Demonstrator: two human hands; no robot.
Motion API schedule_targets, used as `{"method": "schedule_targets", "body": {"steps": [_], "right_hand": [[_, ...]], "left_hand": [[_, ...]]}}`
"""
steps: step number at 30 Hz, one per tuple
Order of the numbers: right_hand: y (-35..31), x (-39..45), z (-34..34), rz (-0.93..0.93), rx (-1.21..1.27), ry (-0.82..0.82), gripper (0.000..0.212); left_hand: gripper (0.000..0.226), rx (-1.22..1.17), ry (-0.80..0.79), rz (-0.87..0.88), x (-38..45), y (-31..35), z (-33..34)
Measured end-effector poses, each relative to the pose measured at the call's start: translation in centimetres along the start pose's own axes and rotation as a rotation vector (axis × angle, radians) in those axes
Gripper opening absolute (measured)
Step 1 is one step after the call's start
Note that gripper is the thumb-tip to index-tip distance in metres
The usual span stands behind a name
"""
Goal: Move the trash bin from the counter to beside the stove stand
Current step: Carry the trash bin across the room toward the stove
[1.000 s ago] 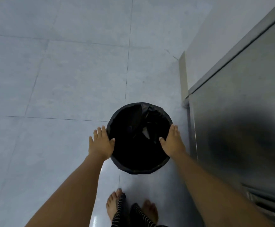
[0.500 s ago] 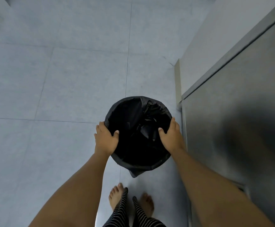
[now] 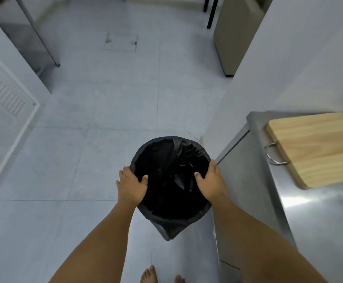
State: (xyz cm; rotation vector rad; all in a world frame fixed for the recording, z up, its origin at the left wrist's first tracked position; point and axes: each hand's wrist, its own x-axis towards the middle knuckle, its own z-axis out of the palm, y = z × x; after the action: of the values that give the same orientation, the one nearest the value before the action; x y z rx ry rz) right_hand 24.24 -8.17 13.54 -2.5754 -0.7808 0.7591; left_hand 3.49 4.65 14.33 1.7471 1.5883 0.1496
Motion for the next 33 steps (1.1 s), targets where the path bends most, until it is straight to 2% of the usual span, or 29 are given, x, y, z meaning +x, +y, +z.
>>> {"method": "schedule_targets", "body": {"steps": [7,13,23,33], "right_hand": [[-4.5,2.4,-6.0,-0.045,-0.042,0.06,0.082],[-8.2,8.3,-10.3,-0.055,-0.026,0.065,0.08],[-14.0,23.2,-17.6,-0.076,-0.04,0.06,0.08],[-22.4,40.7,-23.1,-0.106,-0.028,0.093,0.079]], "left_hand": [[0.07,0.029,0.017,0.11,3.0,5.2,-3.7],[0.071,0.01,0.022,0.114,8.5,11.0,-5.3],[0.065,-0.104,0.037,0.06,20.0,23.7,-5.6],[0.066,-0.119,0.053,0.064,36.0,34.5,-6.8]]}}
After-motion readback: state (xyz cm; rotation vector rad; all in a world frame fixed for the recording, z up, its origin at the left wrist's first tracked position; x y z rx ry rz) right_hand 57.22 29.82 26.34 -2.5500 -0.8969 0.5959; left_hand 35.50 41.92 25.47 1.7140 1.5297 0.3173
